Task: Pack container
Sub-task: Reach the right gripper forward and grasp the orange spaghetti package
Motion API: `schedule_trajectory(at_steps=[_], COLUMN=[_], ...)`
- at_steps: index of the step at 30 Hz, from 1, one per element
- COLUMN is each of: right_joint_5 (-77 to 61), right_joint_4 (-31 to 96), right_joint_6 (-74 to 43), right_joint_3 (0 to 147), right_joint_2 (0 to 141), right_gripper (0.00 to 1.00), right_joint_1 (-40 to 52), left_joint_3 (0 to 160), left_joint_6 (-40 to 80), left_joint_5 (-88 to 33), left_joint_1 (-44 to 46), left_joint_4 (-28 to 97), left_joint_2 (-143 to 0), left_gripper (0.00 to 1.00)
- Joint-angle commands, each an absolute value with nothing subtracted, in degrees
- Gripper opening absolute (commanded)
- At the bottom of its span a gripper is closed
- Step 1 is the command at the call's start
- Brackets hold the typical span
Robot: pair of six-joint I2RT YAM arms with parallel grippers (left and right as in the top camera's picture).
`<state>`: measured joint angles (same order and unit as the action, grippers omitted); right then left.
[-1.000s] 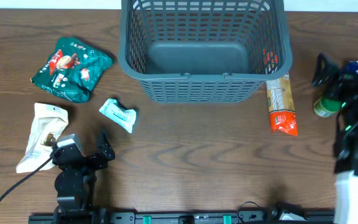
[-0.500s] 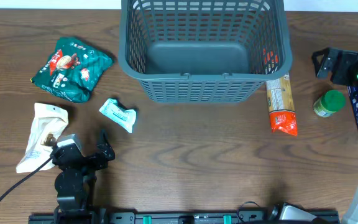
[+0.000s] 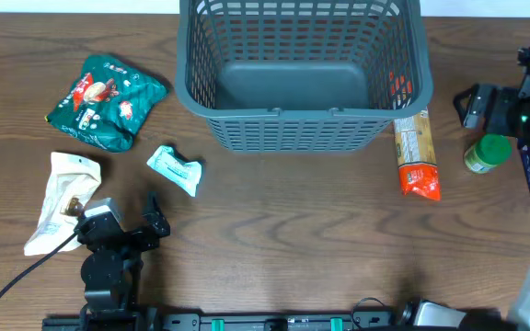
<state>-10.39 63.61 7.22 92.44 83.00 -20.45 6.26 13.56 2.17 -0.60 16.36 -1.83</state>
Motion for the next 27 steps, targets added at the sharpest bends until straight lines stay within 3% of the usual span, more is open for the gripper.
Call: schedule_trajectory(at_steps=[1, 27], right_joint_5=[-7.42, -5.32], right_joint_4=[64.38, 61.08], right_joint_6=[10.41, 13.3], right_joint_3=[93.32, 93.3], right_joint_2=[88.01, 110.1], right_gripper=[0.99, 0.99], right_joint_1=[-20.71, -12.36], left_joint_3=[5.34, 5.34], left_joint_6=[13.98, 13.98], left_joint_5=[3.25, 3.25], left_joint_1=[-0.78, -0.78], left_joint_4=[17.56, 17.56], left_joint_2=[-1.78, -1.78], left_gripper=[0.99, 0.98])
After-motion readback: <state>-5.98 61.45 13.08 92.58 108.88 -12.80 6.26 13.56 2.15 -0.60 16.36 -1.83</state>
